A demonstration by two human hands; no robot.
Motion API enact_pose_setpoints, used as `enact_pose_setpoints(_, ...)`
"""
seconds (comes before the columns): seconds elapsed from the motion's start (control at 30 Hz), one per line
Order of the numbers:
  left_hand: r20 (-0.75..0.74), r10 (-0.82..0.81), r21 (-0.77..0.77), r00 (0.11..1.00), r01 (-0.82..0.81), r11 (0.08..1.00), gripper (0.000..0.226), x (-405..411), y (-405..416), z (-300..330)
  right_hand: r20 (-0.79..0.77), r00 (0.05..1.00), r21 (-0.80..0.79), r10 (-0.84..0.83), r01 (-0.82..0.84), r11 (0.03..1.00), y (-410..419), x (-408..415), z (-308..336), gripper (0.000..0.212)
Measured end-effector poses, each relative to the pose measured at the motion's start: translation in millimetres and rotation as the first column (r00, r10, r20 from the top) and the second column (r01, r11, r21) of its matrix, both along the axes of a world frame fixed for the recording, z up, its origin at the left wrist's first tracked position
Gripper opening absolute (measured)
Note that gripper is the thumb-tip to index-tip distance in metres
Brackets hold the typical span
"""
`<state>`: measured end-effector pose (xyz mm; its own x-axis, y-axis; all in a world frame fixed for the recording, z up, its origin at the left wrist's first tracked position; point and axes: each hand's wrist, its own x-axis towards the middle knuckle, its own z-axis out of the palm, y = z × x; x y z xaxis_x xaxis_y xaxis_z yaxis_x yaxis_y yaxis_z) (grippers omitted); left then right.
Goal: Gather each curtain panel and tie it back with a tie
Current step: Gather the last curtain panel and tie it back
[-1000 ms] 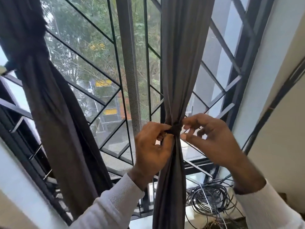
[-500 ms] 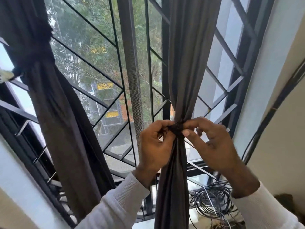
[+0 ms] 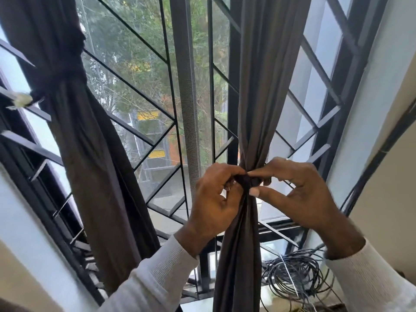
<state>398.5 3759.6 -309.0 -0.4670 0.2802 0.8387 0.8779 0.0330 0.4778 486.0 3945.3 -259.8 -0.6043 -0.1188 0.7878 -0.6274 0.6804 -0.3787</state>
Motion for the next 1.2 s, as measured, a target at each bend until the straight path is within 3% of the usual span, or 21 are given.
enact_pose_setpoints(0.1,-0.026,0.045,0.02,0.999,-0.045,0.999,0.021,5,-5,1,-0.004,0.995,-0.057,-0.102,0.102,0.993,-4,-1,-2,0.006)
enact_pose_setpoints(0.23,-0.162,0.189,0.043,0.969,-0.184,0.982,0.011,13,-8,-4,0.078,0.988,-0.234,-0.133,0.148,0.961,-5,-6,-4,0.012)
enact_pose_setpoints(0.33,-0.197,0.262,0.075,0.945,-0.252,0.965,0.004,14,-8,-13,0.102,0.986,-0.233,-0.133,0.154,0.96,-11,-5,-5,0.014)
enact_pose_setpoints(0.57,-0.327,0.23,-0.008,0.917,-0.246,0.969,0.004,14,-12,-21,0.042,0.974,-0.231,-0.223,0.227,0.946,-12,-9,1,0.018)
enact_pose_setpoints(0.9,-0.357,0.199,-0.075,0.913,-0.24,0.968,0.004,13,-15,-31,0.015,0.945,-0.411,-0.327,0.304,0.859,-11,-16,4,0.017)
enact_pose_setpoints(1.0,-0.309,0.216,-0.096,0.926,-0.256,0.962,0.005,9,-9,-33,0.104,0.965,-0.498,-0.24,0.26,0.827,-11,-21,-8,0.019)
enact_pose_setpoints(1.13,-0.194,0.25,-0.155,0.949,-0.282,0.947,0.004,-2,1,-30,0.206,0.978,-0.47,-0.046,0.14,0.872,6,-19,-6,0.006)
enact_pose_setpoints(1.2,-0.15,0.28,-0.181,0.948,-0.305,0.935,0.006,-8,8,-27,0.241,0.97,-0.468,-0.02,0.135,0.873,16,-20,-10,0.013)
